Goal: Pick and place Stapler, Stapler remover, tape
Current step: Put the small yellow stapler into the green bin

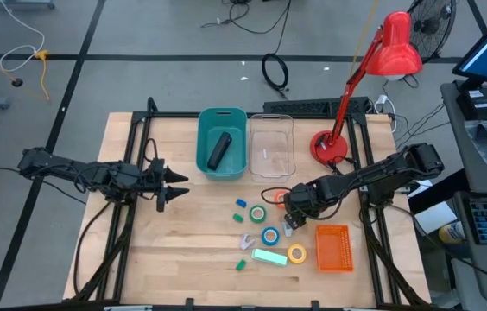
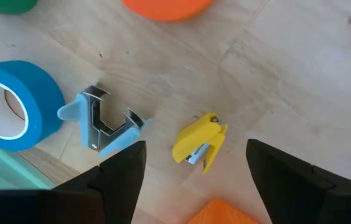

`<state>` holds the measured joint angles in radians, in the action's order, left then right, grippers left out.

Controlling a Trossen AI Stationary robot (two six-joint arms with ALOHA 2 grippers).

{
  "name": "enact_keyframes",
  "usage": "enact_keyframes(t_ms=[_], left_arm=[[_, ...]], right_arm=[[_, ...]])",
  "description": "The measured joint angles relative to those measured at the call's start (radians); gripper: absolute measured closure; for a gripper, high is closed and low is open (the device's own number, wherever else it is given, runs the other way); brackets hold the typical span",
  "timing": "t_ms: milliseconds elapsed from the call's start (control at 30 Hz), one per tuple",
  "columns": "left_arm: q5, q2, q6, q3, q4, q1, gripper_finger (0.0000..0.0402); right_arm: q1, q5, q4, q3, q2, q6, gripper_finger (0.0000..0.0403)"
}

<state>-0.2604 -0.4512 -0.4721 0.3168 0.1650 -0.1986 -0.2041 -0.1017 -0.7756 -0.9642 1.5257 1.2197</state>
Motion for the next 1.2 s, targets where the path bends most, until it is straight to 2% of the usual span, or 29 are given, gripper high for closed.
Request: enact_keyframes(t_ms=[333, 533, 767, 1200], left_arm=[[0.0, 0.0, 0.004, 0.0, 0.0, 0.0, 0.0174], [0.0, 0.0, 0.006, 0.0, 0.0, 0.0, 0.0174], [-0.001, 0.0, 0.005, 0.0, 0.0, 0.0, 0.0174], [-0.001, 0.0, 0.003, 0.0, 0.0, 0.0, 0.0174]], right_arm=[[0.0, -0.004, 0.024, 0.04, 0.0, 0.032, 0.0144], [-0.001, -0.027, 0.107, 0.097, 0.0, 0.083, 0.0142], [-0.001, -0.026, 0.146, 0.1, 0.0, 0.083, 0.0149], [0.0, 0.03, 0.13, 0.1, 0.0, 0.082, 0.0149]])
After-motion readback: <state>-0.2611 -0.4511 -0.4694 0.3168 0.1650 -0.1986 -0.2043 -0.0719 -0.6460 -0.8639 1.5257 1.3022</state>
